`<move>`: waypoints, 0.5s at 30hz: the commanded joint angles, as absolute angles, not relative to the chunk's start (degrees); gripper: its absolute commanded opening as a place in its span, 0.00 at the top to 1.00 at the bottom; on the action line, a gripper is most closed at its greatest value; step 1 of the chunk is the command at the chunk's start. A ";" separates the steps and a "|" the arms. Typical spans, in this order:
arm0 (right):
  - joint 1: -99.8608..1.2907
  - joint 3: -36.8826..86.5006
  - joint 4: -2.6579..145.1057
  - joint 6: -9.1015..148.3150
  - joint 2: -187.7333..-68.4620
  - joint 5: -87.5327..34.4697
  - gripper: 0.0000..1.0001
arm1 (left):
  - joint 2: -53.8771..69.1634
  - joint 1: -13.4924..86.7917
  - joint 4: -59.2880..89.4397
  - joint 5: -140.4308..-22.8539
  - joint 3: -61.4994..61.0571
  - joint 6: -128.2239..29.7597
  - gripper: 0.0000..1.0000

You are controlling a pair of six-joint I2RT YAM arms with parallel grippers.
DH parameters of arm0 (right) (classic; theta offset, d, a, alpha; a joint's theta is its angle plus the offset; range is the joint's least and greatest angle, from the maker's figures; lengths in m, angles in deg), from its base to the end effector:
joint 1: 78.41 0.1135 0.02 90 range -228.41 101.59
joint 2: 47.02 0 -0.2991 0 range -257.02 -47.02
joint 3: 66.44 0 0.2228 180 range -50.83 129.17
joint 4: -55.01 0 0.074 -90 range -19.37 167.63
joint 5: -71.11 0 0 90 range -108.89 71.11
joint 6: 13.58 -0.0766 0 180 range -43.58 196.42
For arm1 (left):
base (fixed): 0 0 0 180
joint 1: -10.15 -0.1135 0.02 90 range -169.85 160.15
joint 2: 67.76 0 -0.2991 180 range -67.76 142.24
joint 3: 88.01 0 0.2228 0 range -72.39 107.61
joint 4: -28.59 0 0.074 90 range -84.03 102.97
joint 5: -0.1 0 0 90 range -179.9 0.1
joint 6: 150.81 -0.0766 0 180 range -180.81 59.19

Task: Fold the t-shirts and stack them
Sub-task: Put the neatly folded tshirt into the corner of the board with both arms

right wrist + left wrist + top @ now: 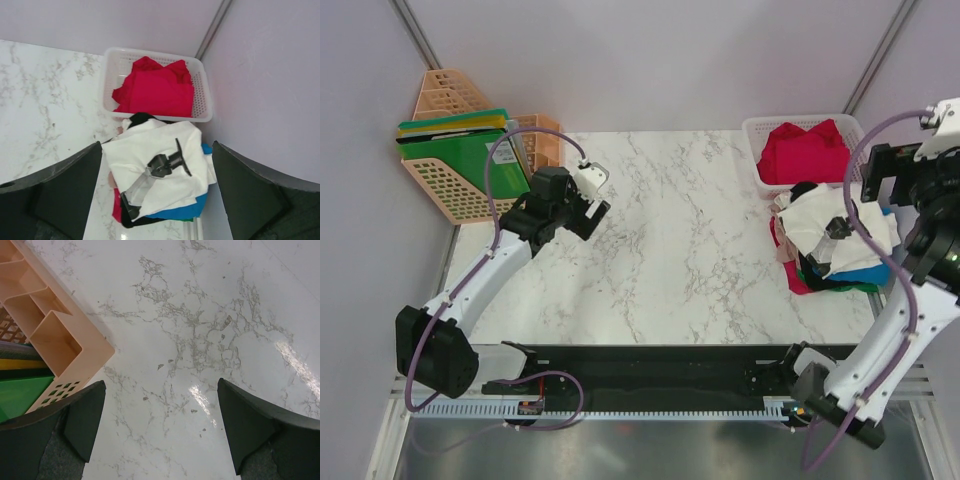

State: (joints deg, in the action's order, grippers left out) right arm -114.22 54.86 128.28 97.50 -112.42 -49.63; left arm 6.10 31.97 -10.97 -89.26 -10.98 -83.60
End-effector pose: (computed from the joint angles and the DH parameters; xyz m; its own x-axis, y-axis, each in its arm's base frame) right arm 0.1477 -0.0583 0.5282 -0.2645 -0.1904 -0.9454 0.0130 0.9795 -0.2009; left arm 0.2601 -0.1051 0.3238 -0.3606 0.5616 -0.7447 0.5637 0.7673 0.3057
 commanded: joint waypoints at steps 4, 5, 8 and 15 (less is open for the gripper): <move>-114.27 33.59 114.68 83.90 -102.84 -61.14 0.02 | 2.55 30.81 -10.94 -89.63 -8.67 -81.56 0.00; -114.18 32.07 112.23 83.11 -102.13 -63.43 0.02 | 1.42 30.54 -10.67 -91.47 -8.06 -80.94 0.00; -112.78 30.82 110.89 79.94 -101.77 -64.08 0.02 | -2.53 29.05 -2.97 -102.88 -11.20 -77.18 0.00; -105.34 34.42 111.58 78.36 -108.08 -60.03 0.02 | -14.41 25.53 5.51 -108.36 -16.76 -77.77 0.00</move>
State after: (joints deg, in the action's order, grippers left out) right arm -108.96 31.19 114.33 81.04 -105.67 -59.88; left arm -12.34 25.50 -0.24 -103.64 -16.43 -79.95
